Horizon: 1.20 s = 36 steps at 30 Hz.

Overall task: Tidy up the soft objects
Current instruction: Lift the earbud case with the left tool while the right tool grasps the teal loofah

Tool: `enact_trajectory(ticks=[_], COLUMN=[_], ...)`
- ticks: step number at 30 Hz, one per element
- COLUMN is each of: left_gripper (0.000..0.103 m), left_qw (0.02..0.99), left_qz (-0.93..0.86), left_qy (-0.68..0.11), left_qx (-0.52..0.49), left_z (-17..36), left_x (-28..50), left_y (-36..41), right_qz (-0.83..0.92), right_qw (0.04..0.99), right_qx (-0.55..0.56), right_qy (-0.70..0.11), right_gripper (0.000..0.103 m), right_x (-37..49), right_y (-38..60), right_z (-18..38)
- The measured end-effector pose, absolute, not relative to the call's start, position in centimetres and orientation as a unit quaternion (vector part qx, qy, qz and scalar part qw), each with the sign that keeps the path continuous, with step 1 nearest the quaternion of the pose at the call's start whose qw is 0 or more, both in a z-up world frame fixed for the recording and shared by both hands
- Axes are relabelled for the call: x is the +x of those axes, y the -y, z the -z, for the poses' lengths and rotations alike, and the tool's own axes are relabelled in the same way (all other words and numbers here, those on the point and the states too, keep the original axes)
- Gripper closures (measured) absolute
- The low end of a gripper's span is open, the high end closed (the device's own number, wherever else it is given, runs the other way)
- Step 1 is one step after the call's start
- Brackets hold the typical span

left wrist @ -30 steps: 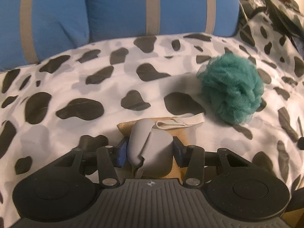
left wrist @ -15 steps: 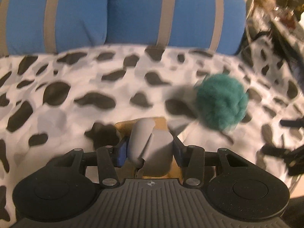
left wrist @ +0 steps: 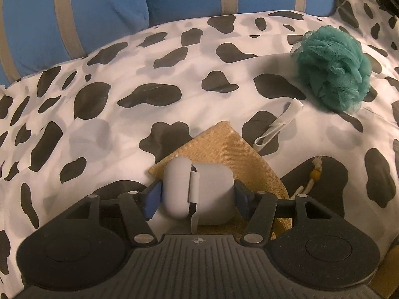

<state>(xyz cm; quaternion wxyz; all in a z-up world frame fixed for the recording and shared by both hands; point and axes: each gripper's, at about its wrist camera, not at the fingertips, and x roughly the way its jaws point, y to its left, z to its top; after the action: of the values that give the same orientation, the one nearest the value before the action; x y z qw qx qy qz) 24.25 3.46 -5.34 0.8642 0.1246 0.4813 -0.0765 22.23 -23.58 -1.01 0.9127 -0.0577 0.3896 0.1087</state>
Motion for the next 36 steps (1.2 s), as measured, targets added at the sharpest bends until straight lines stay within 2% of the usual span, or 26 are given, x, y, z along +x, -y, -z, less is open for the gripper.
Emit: enact_trajectory(ticks=[3, 20, 25, 32, 36], left_gripper=[0.057, 0.058, 0.057, 0.044, 0.044], left_qw=[0.868, 0.899, 0.899, 0.882, 0.880], left_qz=[0.069, 0.103, 0.110, 0.091, 0.091], left_qy=[-0.479, -0.422, -0.423, -0.459, -0.460], left_qx=[0.114, -0.050, -0.020, 0.061, 0.077], left_z=[4.9, 0.1, 0.2, 2.4, 3.0], left_x=[24.2, 24.4, 24.5, 25.4, 25.5], left_y=[-3.9, -7.6, -6.7, -5.3, -5.4], right_qz=[-0.109, -0.121, -0.116, -0.097, -0.096], right_qw=[0.913, 0.921, 0.928, 0.928, 0.926], right_qx=[-0.066, -0.098, -0.096, -0.105, -0.100], right_qy=[-0.388, -0.356, -0.341, -0.345, -0.350], right_gripper=[0.000, 0.000, 0.000, 0.000, 0.000], right_x=[22.5, 25.8, 27.2, 30.0, 31.3], right_y=[23.4, 20.6, 20.2, 19.8, 19.8], right_z=[1.3, 2.8, 3.1, 4.7, 5.5])
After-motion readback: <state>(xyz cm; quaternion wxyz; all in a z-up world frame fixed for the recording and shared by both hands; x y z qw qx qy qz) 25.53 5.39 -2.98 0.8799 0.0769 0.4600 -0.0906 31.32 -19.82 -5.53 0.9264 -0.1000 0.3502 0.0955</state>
